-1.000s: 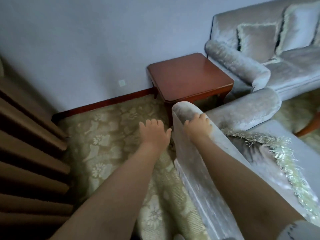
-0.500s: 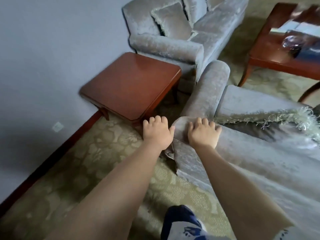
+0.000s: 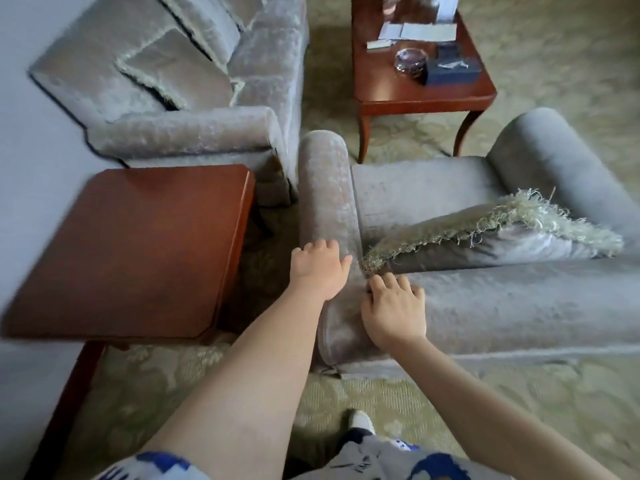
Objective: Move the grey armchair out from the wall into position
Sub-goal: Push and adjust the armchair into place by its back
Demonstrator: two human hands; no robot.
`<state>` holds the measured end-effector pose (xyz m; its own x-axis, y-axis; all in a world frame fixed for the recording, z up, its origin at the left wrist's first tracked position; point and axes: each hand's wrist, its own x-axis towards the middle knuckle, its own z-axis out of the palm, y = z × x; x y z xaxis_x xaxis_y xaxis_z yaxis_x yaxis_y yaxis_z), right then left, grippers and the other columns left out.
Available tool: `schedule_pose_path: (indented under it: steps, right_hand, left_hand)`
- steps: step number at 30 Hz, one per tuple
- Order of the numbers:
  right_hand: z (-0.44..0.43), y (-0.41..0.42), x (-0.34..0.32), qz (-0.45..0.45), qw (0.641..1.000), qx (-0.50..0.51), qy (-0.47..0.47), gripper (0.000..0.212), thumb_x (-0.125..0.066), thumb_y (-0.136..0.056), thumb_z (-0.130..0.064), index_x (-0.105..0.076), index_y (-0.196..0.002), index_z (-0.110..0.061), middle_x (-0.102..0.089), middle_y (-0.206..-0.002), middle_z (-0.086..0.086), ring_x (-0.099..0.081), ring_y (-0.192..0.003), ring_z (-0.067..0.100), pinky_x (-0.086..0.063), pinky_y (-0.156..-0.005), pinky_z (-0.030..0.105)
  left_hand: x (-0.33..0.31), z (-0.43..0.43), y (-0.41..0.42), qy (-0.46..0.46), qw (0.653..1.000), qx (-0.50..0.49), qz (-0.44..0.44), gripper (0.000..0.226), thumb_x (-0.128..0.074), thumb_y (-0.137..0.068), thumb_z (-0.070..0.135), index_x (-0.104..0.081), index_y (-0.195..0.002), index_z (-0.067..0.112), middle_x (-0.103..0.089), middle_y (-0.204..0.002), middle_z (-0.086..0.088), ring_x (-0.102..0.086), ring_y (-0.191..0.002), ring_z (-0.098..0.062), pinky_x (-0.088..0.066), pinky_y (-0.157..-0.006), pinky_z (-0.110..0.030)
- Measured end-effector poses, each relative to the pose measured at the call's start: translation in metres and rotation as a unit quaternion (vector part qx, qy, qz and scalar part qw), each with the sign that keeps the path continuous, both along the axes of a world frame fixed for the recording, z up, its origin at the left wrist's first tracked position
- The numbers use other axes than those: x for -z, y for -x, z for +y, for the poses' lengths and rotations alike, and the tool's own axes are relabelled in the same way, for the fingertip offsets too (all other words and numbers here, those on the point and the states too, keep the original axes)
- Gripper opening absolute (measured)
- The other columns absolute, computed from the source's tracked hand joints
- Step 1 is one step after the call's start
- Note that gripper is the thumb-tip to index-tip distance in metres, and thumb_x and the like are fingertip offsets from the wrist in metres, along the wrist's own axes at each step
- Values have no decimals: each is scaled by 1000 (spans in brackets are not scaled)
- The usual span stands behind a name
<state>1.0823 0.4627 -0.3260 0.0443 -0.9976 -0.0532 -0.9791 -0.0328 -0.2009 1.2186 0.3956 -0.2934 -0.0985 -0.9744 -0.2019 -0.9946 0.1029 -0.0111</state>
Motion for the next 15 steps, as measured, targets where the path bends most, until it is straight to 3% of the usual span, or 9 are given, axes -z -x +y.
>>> schedule_pose_path:
  steps: [5,7,8,9,11,13,15]
  right_hand:
    - [7,-11,-4,-40,990,92,99,18,-44,-80,-26,-59,-76,-16,-60,-78,1,-58,-78,28,-42,-73,38]
    - [12,-18,-2,-18,980,164,112,20,-49,-80,-27,-61,-82,-12,-61,-89,6,-58,-89,31,-40,-84,42]
    - [14,-23,0,-2,969,226,99,27,-51,-82,-31,-62,-93,-9,-61,-104,10,-55,-104,34,-34,-95,45]
    - [17,-29,1,4,950,302,74,42,-51,-83,-38,-59,-110,-6,-54,-124,15,-44,-123,35,-21,-106,49]
    - [20,-43,2,-16,894,448,20,81,-46,-83,-55,-33,-140,0,-22,-151,21,-10,-143,35,4,-111,53]
    - [20,-56,-1,-76,821,565,-18,106,-42,-78,-68,-4,-147,4,2,-155,23,4,-143,38,4,-111,57]
    - [18,-66,-6,-163,734,658,-24,115,-48,-77,-68,10,-145,4,11,-155,23,3,-143,40,-3,-112,58]
  left_hand:
    - [7,-32,34,-11,985,172,31,47,-28,-97,47,-48,-122,13,-54,-124,-11,-50,-114,-31,-35,-90,-41]
    - [8,-38,44,-12,967,252,25,46,-29,-97,47,-48,-121,13,-53,-125,-11,-49,-116,-31,-35,-91,-42]
    - [8,-40,47,-10,956,291,21,46,-30,-97,47,-48,-121,12,-53,-125,-12,-49,-116,-32,-35,-91,-42]
    - [8,-41,49,-4,945,327,22,46,-31,-96,47,-49,-120,12,-54,-124,-12,-49,-115,-32,-35,-91,-42]
    - [6,-43,54,8,923,383,35,45,-33,-96,46,-49,-118,11,-54,-123,-12,-49,-115,-32,-35,-90,-41]
    - [2,-38,61,8,899,436,46,43,-34,-96,45,-49,-116,11,-54,-122,-12,-49,-114,-33,-35,-89,-41]
    - [-1,-27,73,-3,869,490,66,41,-36,-96,44,-47,-117,10,-51,-123,-12,-48,-113,-33,-34,-89,-41]
